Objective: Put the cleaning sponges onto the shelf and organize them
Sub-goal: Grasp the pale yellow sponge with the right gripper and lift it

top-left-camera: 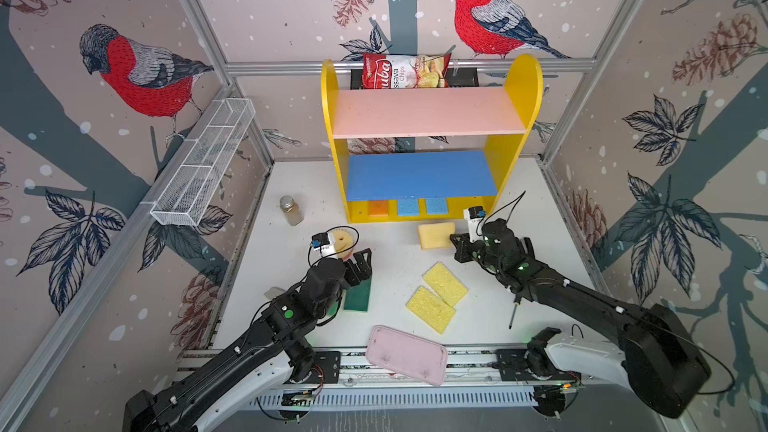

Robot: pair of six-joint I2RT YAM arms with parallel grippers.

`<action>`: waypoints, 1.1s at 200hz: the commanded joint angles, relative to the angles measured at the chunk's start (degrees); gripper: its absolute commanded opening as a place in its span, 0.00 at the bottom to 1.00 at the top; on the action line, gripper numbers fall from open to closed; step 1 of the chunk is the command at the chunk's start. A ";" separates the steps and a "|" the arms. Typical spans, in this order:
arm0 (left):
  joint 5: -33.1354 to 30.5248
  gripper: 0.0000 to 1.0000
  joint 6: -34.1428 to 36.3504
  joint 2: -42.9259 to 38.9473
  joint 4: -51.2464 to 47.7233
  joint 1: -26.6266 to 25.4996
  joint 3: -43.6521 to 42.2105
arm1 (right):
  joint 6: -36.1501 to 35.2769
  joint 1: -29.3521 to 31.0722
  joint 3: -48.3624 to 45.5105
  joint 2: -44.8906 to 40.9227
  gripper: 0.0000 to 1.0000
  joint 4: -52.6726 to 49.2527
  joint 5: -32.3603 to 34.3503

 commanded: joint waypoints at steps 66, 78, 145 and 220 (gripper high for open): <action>20.15 0.97 8.59 15.30 7.52 1.82 8.17 | -11.40 18.10 6.93 1.29 0.00 -3.02 9.73; 23.59 0.97 7.98 16.08 10.64 1.78 7.43 | -11.95 19.71 8.03 2.21 0.00 -3.53 10.54; 28.91 0.82 7.20 13.92 15.21 1.80 4.56 | -14.69 22.90 11.97 7.15 0.00 -4.08 13.03; 29.62 0.18 6.25 15.84 17.83 1.81 3.63 | -14.66 22.99 15.86 8.52 0.00 -2.00 10.17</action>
